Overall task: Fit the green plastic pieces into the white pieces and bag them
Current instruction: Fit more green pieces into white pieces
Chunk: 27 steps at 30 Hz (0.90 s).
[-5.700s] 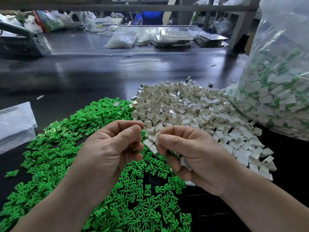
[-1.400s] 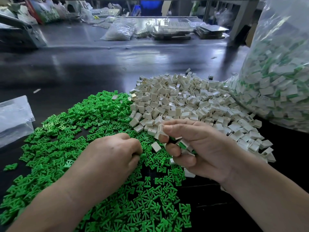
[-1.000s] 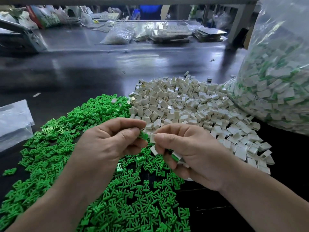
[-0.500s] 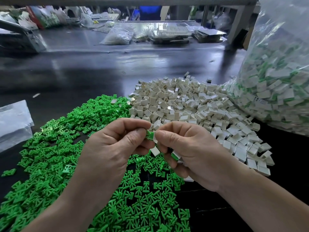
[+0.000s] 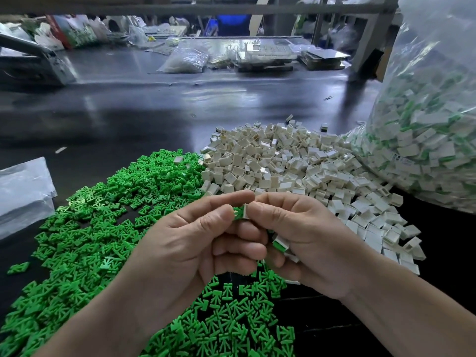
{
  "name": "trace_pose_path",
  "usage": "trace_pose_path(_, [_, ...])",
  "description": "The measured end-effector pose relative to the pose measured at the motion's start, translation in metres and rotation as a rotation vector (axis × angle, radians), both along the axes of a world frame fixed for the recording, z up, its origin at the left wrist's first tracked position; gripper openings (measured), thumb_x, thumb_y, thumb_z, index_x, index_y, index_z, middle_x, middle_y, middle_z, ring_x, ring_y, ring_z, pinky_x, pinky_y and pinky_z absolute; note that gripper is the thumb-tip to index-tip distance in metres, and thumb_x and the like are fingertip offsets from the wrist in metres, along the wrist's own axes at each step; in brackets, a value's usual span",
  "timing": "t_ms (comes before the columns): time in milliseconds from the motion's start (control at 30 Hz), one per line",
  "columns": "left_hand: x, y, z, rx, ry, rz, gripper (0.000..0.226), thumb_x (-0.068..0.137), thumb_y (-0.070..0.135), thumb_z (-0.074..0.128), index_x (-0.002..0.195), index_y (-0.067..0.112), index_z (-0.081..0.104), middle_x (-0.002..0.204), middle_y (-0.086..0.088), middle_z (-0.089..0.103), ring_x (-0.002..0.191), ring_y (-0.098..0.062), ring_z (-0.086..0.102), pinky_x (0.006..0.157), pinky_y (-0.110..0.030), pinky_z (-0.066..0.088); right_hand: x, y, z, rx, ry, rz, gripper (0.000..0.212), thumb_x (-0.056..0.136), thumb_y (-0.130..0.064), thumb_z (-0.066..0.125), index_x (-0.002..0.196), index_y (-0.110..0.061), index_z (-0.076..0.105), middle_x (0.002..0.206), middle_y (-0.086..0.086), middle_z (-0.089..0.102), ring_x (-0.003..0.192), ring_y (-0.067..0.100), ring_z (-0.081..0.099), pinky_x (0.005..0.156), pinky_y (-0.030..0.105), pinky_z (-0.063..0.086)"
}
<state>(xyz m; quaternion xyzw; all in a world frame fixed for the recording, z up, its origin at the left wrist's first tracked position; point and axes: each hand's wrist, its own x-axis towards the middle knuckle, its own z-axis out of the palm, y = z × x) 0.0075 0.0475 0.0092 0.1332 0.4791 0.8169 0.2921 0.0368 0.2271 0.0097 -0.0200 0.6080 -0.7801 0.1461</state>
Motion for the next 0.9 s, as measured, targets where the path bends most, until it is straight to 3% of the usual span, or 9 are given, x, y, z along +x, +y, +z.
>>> trace_pose_path(133, [-0.0014, -0.0003, 0.0004, 0.006, -0.083, -0.01, 0.035, 0.079, 0.02, 0.068, 0.111, 0.005, 0.071, 0.076, -0.017, 0.07, 0.063, -0.023, 0.071, 0.052, -0.029, 0.057, 0.0006, 0.0009, 0.0013, 0.02, -0.01, 0.05, 0.019, 0.086, -0.037, 0.065, 0.075, -0.023, 0.068, 0.064, 0.0, 0.057, 0.042, 0.01, 0.045, 0.034, 0.015, 0.031])
trace_pose_path(233, [-0.0043, -0.0036, 0.0004, 0.03, -0.125, -0.074, 0.04, 0.078, 0.02, 0.081, 0.112, 0.002, 0.07, 0.076, -0.017, 0.069, 0.062, -0.024, 0.071, 0.052, -0.029, 0.057, 0.0005, 0.0018, 0.002, 0.042, -0.027, 0.061, 0.018, 0.085, -0.035, 0.066, 0.071, -0.024, 0.067, 0.063, 0.0, 0.057, 0.042, 0.01, 0.044, 0.033, 0.015, 0.031])
trace_pose_path(367, [-0.0041, -0.0049, -0.003, 0.013, -0.139, -0.094, 0.036, 0.076, 0.019, 0.08, 0.107, 0.004, 0.071, 0.072, -0.017, 0.068, 0.058, -0.023, 0.069, 0.05, -0.029, 0.056, 0.0008, -0.0002, 0.0029, 0.068, -0.018, 0.079, 0.013, 0.085, -0.033, 0.068, 0.076, -0.024, 0.069, 0.062, -0.001, 0.058, 0.041, 0.009, 0.045, 0.032, 0.015, 0.032])
trace_pose_path(600, [-0.0026, 0.0003, -0.0039, 0.071, -0.149, -0.091, 0.048, 0.069, 0.029, 0.088, 0.107, 0.006, 0.071, 0.071, -0.017, 0.068, 0.058, -0.024, 0.069, 0.05, -0.03, 0.057, 0.0017, -0.0005, 0.0042, 0.051, 0.011, 0.066, 0.013, 0.087, -0.034, 0.067, 0.078, -0.025, 0.07, 0.064, -0.002, 0.058, 0.042, 0.009, 0.046, 0.032, 0.015, 0.032])
trace_pose_path(733, [-0.0008, 0.0021, -0.003, 0.051, -0.16, -0.068, 0.043, 0.055, 0.025, 0.095, 0.091, 0.012, 0.075, 0.06, -0.014, 0.065, 0.045, -0.02, 0.065, 0.04, -0.026, 0.052, 0.0037, -0.0018, 0.0052, 0.005, -0.025, 0.094, 0.014, 0.087, -0.032, 0.067, 0.077, -0.021, 0.067, 0.064, 0.0, 0.056, 0.043, 0.01, 0.045, 0.033, 0.014, 0.03])
trace_pose_path(900, [0.0013, 0.0035, -0.0016, 0.062, -0.133, -0.042, 0.04, 0.056, 0.024, 0.095, 0.087, 0.011, 0.073, 0.056, -0.015, 0.063, 0.04, -0.02, 0.062, 0.038, -0.025, 0.05, 0.0051, -0.0029, 0.0051, -0.006, -0.037, 0.09, 0.016, 0.087, -0.031, 0.067, 0.077, -0.019, 0.065, 0.065, 0.001, 0.056, 0.043, 0.009, 0.045, 0.033, 0.014, 0.03])
